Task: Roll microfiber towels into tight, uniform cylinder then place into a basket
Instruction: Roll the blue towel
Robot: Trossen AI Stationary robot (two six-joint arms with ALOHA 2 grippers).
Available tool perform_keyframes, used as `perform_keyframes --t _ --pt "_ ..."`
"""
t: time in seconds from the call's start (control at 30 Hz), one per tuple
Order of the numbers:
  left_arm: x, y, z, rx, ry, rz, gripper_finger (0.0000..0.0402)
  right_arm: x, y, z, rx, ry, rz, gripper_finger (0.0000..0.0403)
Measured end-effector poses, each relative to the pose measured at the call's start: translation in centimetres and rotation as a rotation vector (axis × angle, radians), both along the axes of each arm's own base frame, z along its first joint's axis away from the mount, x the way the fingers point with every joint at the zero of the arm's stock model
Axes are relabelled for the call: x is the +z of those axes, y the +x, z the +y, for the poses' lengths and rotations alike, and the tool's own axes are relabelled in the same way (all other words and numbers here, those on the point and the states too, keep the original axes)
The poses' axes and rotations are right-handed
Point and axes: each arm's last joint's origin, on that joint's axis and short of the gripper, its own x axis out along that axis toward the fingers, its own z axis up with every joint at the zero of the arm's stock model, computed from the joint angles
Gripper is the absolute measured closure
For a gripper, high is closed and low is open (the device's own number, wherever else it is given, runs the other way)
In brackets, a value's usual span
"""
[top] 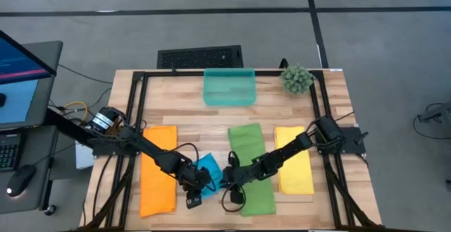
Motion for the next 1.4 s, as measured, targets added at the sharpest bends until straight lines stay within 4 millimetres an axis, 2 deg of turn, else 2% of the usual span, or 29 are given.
perform_keyframes --t 0.27,0.57,0.7,0.87,1.07,1.17,1.27,1.4 --pt "0.0 -0.2 -0.4 -0.002 0.031 -0.015 0.0355 0.0 0.0 0.0 0.001 0.005 -0.009 0.0286" --pt "0.0 -0.4 -0.5 -0.011 0.042 -0.018 0.0259 0.0 0.0 0.0 -0.009 0.019 -0.001 0.0286" --pt "0.0 -0.4 -0.6 -0.064 0.055 -0.042 0.0235 -0.1 0.0 0.0 -0.031 0.040 0.011 0.0286" --pt "0.7 -0.2 -0.7 -0.074 0.090 -0.052 0.0233 -0.1 0.0 0.0 -0.033 0.039 0.014 0.0286" --pt "4.2 -0.9 -1.6 -0.095 0.268 -0.135 0.0249 -0.1 0.0 0.0 -0.033 0.038 0.015 0.0286" --pt "5.1 -1.5 -2.6 -0.117 0.341 -0.175 0.0253 -0.1 0.0 0.0 -0.033 0.038 0.016 0.0286" --pt "5.5 -1.9 -3.9 -0.158 0.366 -0.240 0.0253 -0.1 0.0 -0.1 -0.034 0.038 0.016 0.0286" --pt "5.1 -2.7 -5.6 -0.240 0.441 -0.336 0.0254 -0.1 0.0 -0.2 -0.037 0.038 0.017 0.0286"
